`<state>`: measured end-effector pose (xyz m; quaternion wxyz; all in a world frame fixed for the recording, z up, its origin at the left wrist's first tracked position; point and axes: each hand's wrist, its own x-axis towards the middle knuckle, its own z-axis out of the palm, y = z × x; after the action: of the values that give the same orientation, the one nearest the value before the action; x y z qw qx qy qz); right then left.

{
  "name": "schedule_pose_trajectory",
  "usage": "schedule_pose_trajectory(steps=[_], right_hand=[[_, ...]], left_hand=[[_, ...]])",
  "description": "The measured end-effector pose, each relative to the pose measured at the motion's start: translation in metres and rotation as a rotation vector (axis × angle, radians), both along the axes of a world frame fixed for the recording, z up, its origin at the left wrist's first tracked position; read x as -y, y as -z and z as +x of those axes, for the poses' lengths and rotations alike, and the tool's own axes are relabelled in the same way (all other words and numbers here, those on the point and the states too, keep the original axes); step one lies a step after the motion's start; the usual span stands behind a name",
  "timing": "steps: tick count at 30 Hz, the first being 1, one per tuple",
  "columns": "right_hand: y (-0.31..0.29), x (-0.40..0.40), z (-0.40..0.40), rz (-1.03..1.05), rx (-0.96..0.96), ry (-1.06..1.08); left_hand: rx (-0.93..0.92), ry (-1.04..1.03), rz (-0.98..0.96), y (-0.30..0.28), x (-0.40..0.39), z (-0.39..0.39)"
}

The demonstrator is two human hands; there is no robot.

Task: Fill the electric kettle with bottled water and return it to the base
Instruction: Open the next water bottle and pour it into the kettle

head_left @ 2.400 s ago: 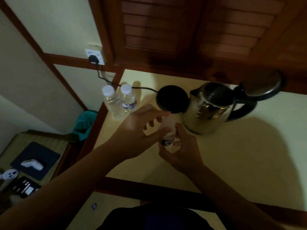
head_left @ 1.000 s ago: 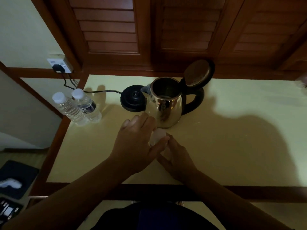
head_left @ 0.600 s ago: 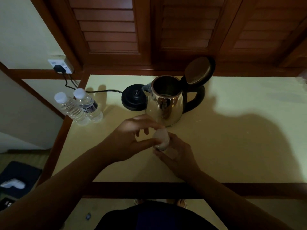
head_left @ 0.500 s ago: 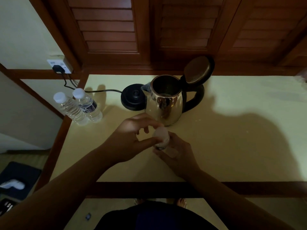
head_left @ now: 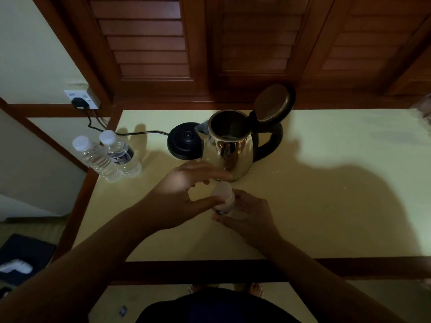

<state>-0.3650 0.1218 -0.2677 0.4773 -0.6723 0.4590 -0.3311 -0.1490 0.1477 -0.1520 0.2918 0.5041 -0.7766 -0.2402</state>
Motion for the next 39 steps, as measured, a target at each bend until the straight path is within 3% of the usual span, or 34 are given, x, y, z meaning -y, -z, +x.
schedule_pose_trajectory(steps=[12,21,27,33,39], right_hand=[[-0.005,0.0,0.003,0.038,0.058,0.058],[-0.008,0.005,0.007,0.014,0.031,0.094],[-0.006,0.011,0.004,0.061,0.05,0.08],[-0.007,0.017,0.002,0.088,0.028,0.048],[-0.007,0.018,0.002,0.06,0.01,0.05]], left_hand=[[0.023,0.054,-0.086,0.0,0.009,-0.005],[0.058,-0.218,-0.212,0.015,0.009,-0.022],[-0.059,0.054,-0.025,0.005,0.011,-0.003],[0.05,0.007,-0.163,0.006,0.009,-0.005],[-0.012,-0.196,-0.155,0.007,0.008,-0.003]])
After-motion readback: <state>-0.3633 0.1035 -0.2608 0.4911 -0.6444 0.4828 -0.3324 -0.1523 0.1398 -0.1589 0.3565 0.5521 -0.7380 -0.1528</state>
